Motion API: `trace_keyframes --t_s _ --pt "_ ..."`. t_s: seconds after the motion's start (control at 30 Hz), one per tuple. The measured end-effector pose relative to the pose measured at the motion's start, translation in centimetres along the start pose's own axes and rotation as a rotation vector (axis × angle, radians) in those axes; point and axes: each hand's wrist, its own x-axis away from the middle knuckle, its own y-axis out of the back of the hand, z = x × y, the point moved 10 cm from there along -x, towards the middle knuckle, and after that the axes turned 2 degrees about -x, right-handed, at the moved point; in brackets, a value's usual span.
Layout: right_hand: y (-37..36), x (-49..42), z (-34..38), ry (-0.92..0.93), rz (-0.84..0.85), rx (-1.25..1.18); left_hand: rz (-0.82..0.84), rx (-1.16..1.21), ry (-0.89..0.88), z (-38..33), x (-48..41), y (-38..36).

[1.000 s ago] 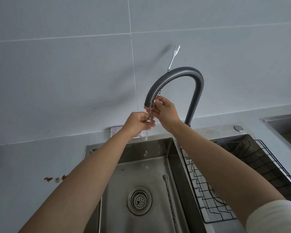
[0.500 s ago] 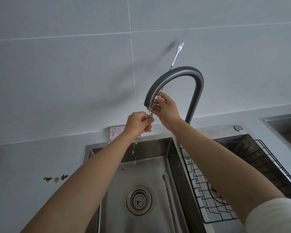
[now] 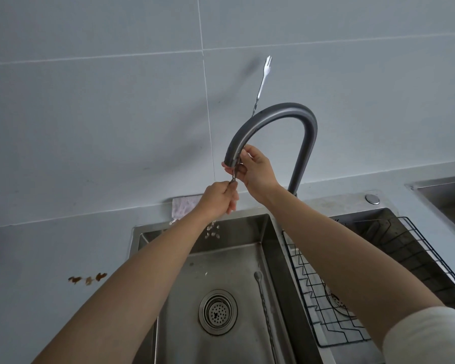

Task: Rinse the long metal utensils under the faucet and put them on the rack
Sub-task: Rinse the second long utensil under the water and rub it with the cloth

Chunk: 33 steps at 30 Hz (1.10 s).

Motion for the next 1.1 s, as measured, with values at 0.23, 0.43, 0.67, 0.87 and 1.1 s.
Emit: trace_keyframes --t_s 0.23,0.43,0.67,0.87,1.1 --pt "0.2 0.3 -0.6 -0.025 -0.012 -0.019 -0.172 0.098 -0.049 -0.5 -0.2 2.0" --pt "0.1 0.9 -1.4 -0.067 0.001 -0.031 -0.164 0.038 -0.011 0.1 0.1 1.6" --pt "0.8 1.0 -1.9 -0.087 -0.032 0.062 -0.084 0.062 0.013 0.2 0.6 0.3" --pt "0.4 1.8 -1.8 -0.101 -0.030 0.121 -0.075 0.075 0.017 1.0 1.2 0.2" --pt "0.1 2.7 -2.2 -0.144 -0.035 0.221 -0.195 0.046 0.012 2.5 2.8 0.7"
